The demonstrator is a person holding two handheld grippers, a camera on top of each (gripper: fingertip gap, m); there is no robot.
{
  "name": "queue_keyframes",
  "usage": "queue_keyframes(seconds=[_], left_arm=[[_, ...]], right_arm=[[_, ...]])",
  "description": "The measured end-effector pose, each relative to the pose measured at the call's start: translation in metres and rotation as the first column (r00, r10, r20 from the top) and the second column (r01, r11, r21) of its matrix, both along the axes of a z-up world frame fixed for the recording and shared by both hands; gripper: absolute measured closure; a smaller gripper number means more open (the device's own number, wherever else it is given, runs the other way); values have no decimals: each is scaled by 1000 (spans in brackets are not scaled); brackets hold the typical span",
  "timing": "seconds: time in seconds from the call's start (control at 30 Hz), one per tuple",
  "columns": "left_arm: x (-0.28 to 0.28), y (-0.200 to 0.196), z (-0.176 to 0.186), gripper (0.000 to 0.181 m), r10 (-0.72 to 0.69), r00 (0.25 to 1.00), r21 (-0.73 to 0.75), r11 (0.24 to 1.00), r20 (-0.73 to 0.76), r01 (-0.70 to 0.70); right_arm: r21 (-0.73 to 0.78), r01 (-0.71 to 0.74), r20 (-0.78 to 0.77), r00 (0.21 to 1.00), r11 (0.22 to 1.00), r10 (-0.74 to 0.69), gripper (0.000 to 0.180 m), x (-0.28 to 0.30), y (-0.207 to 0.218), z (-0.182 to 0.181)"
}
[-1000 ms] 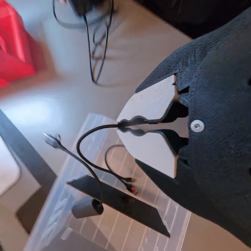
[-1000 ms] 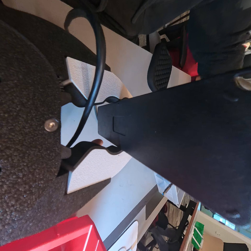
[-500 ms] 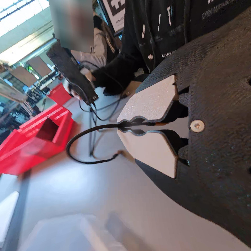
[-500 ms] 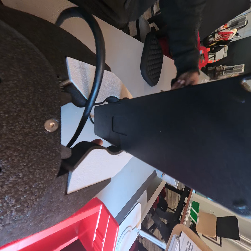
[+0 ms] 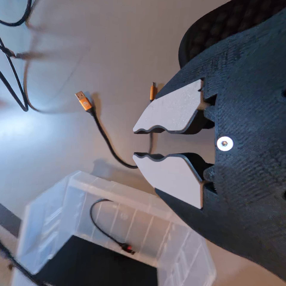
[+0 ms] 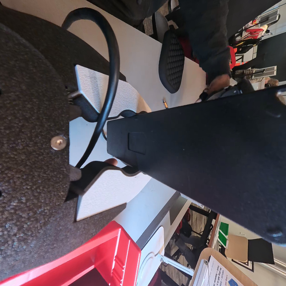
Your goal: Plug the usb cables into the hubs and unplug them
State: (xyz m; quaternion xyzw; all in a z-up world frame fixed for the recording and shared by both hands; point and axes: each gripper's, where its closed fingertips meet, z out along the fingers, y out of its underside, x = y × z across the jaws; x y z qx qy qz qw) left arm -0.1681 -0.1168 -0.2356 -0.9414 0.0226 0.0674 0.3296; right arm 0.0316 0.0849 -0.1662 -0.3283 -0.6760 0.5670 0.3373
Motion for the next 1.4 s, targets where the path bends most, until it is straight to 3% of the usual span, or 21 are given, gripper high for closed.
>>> queue_keyframes(seconds=[0.03,0.23,0.5,0.6,0.83,1.03,1.17,1.27,1.33,1.4], left_arm=[[6,9,1,156,-54,999,2,999,-1,54],[32,57,-37,151,-373,928,-147,919,-26,365],[45,84,-68,151,-595,802,-323,751,48,577],[51,85,-69,166,-605,790,-318,732,100,602],[56,93,-51,167,-532,843,-180,824,82,537],[53,108,33,167,-428,904,168,889,-19,425],[18,107,96,168,-187,961,353,901,-206,251],[11,91,126,181,-58,933,435,873,-354,220],[36,82,110,181,-135,930,405,872,-342,275],[71,74,70,181,-280,928,324,878,-246,351]], right_arm=[[0,0,1,1000,1000,0,117,0,0,0],[-2,-19,2,1000,1000,19,117,2,-1,-2],[-29,-34,0,999,999,34,117,4,2,-2],[-53,-49,-5,999,997,49,117,5,2,-1],[-88,-76,-13,997,993,75,117,6,3,0],[-125,-94,-29,995,988,91,117,8,3,4],[-130,-95,-35,995,987,91,118,8,2,6],[-129,-93,-38,995,987,89,117,8,1,7],[-130,-93,-39,995,987,88,117,8,1,7],[-136,-94,-39,995,986,89,117,8,2,7]])
